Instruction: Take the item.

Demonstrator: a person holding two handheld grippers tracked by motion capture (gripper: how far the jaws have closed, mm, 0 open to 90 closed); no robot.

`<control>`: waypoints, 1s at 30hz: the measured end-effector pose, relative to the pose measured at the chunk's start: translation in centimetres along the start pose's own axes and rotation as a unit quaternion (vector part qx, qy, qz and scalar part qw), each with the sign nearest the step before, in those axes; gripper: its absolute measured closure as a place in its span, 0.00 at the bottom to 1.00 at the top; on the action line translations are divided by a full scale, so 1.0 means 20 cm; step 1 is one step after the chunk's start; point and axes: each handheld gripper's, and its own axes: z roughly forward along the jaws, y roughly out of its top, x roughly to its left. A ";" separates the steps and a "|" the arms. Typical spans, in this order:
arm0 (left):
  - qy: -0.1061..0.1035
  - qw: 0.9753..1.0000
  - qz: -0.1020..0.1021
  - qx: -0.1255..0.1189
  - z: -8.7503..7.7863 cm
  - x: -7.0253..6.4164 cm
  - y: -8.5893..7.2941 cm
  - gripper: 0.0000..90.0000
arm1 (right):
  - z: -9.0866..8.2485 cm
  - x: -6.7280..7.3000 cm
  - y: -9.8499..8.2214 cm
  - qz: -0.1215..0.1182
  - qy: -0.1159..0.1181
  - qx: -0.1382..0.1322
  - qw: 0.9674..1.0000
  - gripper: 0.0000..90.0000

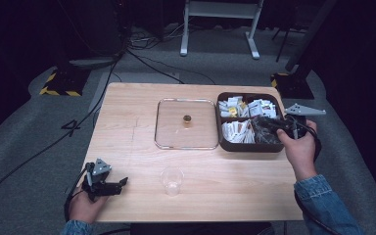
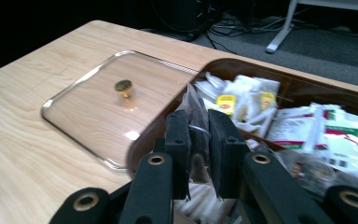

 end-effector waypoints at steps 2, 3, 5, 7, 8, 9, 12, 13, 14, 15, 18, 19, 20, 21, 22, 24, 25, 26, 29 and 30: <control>-0.001 1.000 0.001 0.001 0.00 0.00 0.00 0.17 | 0.00 0.05 0.01 -0.005 0.006 -0.001 1.000 0.88; -0.001 1.000 0.002 0.001 0.00 0.00 0.00 0.17 | 0.00 0.05 0.01 -0.005 0.006 -0.001 1.000 0.88; -0.001 1.000 0.002 0.002 0.00 0.00 0.00 0.17 | 0.00 0.09 0.03 -0.010 0.013 0.000 1.000 0.88; 0.000 1.000 0.002 0.002 0.00 0.00 0.00 0.17 | 0.00 0.16 0.06 -0.018 0.026 0.000 0.999 0.88; 0.000 1.000 0.004 0.002 0.00 0.00 0.00 0.17 | 0.00 0.19 0.06 -0.023 0.030 0.000 0.999 0.88; 0.000 1.000 0.003 0.002 0.00 0.00 0.01 0.17 | 0.00 0.21 0.07 -0.024 0.033 0.002 0.999 0.88; 0.001 1.000 0.002 0.001 0.01 0.00 0.01 0.17 | 0.01 0.25 0.08 -0.028 0.041 0.004 0.999 0.88; 0.001 1.000 0.002 0.001 0.01 0.00 0.01 0.17 | 0.01 0.30 0.09 -0.029 0.046 0.005 0.999 0.88; 0.001 1.000 0.002 0.001 0.01 0.00 0.01 0.17 | 0.01 0.30 0.09 -0.029 0.046 0.005 0.999 0.88; 0.001 1.000 0.002 0.001 0.01 0.00 0.01 0.17 | 0.02 0.34 0.09 -0.034 0.054 0.006 0.998 0.88; 0.002 1.000 0.002 0.001 0.00 0.00 0.01 0.17 | 0.03 0.39 0.10 -0.039 0.066 0.007 0.997 0.88; 0.002 1.000 0.003 0.002 0.00 0.00 0.00 0.17 | 0.03 0.41 0.10 -0.042 0.071 0.007 0.997 0.88; 0.002 1.000 0.002 0.001 0.00 0.00 0.00 0.17 | 0.03 0.44 0.11 -0.047 0.078 0.006 0.996 0.88; 0.001 1.000 0.000 0.003 0.00 0.00 0.00 0.17 | 0.04 0.48 0.11 -0.050 0.089 0.007 0.995 0.88; 0.001 1.000 0.000 0.003 0.00 0.00 0.00 0.17 | 0.04 0.48 0.11 -0.050 0.089 0.007 0.995 0.88; 0.002 1.000 0.004 0.003 0.00 0.00 0.00 0.17 | 0.05 0.55 0.12 -0.058 0.103 0.007 0.993 0.88; 0.002 1.000 0.004 0.003 0.00 0.00 0.00 0.17 | 0.05 0.55 0.12 -0.058 0.103 0.007 0.993 0.88; 0.002 1.000 0.003 0.003 0.00 0.00 0.00 0.17 | 0.06 0.57 0.13 -0.060 0.106 0.009 0.992 0.88; 0.002 1.000 0.003 0.003 0.00 0.00 0.00 0.17 | 0.07 0.63 0.13 -0.068 0.117 0.011 0.991 0.88; 0.002 1.000 0.003 0.003 0.00 0.00 0.00 0.17 | 0.07 0.65 0.13 -0.070 0.121 0.011 0.990 0.88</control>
